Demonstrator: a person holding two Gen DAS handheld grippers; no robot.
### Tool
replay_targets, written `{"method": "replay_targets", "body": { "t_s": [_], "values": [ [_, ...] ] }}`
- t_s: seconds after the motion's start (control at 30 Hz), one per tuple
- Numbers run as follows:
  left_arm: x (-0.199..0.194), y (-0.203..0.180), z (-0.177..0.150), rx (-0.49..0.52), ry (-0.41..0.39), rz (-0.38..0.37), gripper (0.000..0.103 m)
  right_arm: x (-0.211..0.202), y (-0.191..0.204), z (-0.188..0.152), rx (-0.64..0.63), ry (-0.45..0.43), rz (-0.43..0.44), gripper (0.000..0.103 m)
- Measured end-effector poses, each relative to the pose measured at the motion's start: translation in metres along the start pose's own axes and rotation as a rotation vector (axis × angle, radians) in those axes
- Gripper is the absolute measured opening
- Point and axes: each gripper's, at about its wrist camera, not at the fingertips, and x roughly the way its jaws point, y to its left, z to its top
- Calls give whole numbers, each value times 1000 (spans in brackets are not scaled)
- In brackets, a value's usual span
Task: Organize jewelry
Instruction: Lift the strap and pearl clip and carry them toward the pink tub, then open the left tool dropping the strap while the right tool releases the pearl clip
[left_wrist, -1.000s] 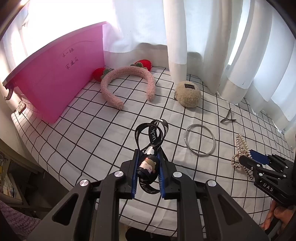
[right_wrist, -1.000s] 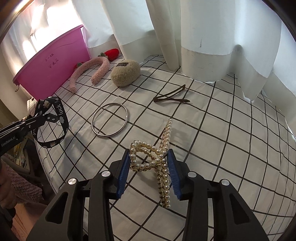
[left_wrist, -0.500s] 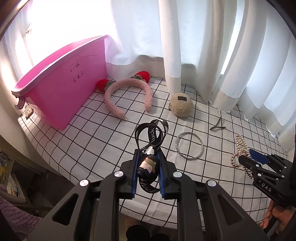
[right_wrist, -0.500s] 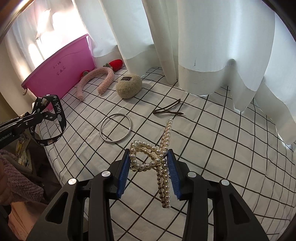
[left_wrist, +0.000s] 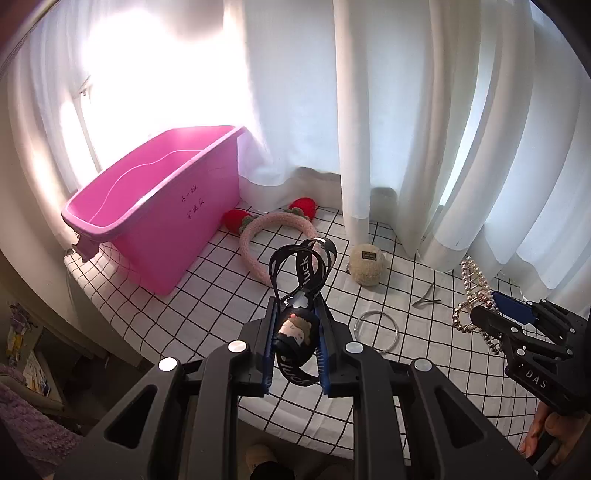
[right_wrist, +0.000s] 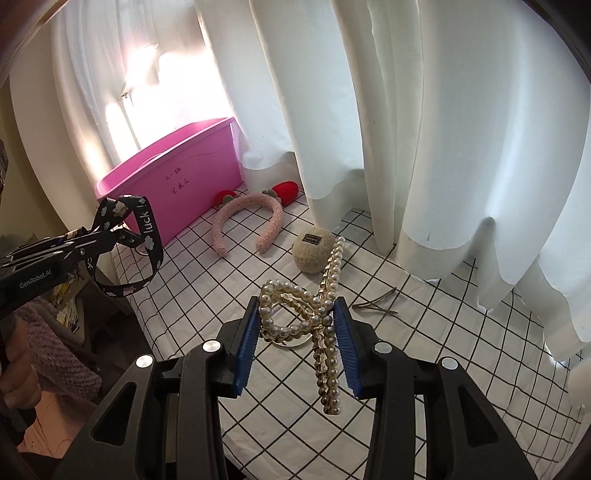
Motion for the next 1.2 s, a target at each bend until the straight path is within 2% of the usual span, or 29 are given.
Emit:
{"method": "replay_targets", "body": {
  "t_s": [0.3,0.43,0.63,0.87,1.2],
  "values": [
    [-2,63,43,-27,-61,-2,18,16,51,69,-26,-71,51,39],
    [11,108,71,-22,-90,-23,18,37,89,108,-37,-117,47,39],
    [39,187,119,3,-114,-43,18,81,146,170,-27,-136,56,39],
    [83,262,164,25,-94,-42,18,133,200,224,-29,-138,63,39],
    [128,319,185,-30,-42,-51,18,184,245,278,-90,-118,96,39]
  ]
}}
